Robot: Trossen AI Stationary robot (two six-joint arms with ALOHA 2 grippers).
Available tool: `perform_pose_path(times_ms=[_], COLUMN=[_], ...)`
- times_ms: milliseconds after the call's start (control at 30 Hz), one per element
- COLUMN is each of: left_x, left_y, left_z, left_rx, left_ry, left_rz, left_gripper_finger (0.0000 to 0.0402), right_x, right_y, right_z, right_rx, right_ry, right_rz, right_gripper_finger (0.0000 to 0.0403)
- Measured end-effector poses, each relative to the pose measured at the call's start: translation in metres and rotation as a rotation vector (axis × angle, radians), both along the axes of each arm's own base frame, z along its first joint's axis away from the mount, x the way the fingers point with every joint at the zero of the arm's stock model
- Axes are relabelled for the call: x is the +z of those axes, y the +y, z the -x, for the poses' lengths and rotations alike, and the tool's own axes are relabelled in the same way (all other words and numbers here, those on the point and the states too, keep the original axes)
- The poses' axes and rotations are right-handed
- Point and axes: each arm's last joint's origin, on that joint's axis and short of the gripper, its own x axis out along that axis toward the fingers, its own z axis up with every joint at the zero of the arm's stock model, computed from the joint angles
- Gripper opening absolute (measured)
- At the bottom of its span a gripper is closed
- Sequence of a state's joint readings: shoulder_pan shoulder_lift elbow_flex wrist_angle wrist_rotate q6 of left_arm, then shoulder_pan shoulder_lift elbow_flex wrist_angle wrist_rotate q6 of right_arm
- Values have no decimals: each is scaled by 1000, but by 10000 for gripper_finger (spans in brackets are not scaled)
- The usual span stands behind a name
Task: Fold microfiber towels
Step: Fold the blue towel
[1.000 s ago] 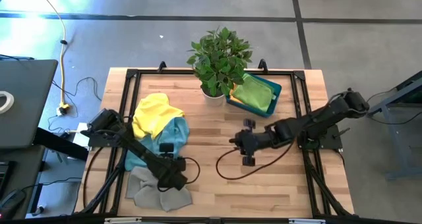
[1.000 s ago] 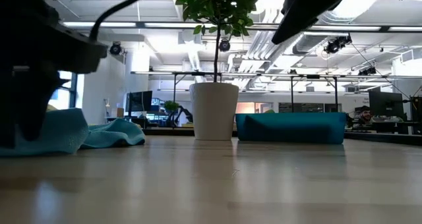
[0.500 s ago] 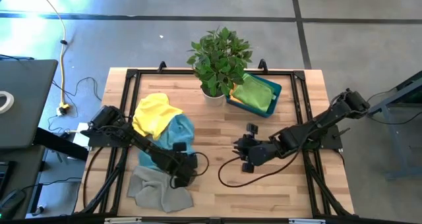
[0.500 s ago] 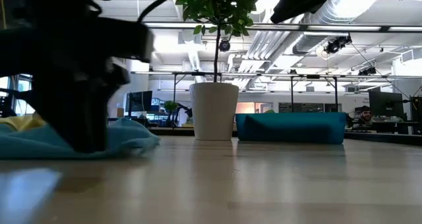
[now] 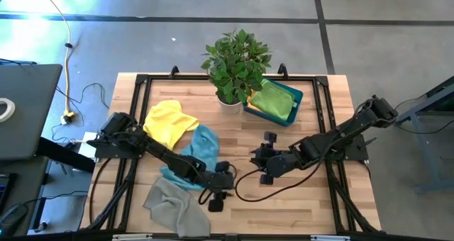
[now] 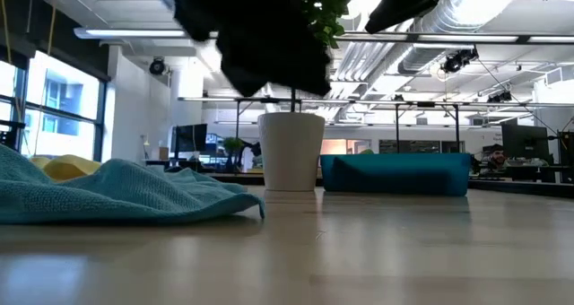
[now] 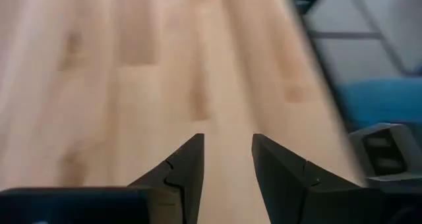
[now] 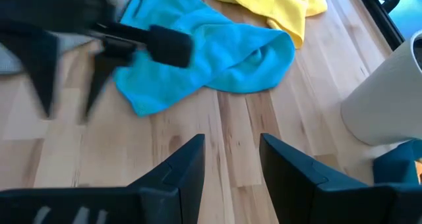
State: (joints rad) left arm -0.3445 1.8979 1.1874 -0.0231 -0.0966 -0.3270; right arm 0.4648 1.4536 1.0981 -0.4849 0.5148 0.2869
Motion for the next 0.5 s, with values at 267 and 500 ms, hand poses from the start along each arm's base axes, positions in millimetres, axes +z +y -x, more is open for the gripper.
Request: perform_pose_path(times_ms=[267, 500], left_x=[6, -11], left_y=[-10, -7], left_z=[17, 54], left_rx=[28, 293], left_ry=[297, 579], left_rz=[-58, -270], left_gripper_finger=[119, 119], right_x=[0, 0], right_y=[0, 0], right_z=[0, 0], right_rx=[0, 5], right_ry=[4, 6], right_rz=[2, 8], right_gripper_finger=[137, 137])
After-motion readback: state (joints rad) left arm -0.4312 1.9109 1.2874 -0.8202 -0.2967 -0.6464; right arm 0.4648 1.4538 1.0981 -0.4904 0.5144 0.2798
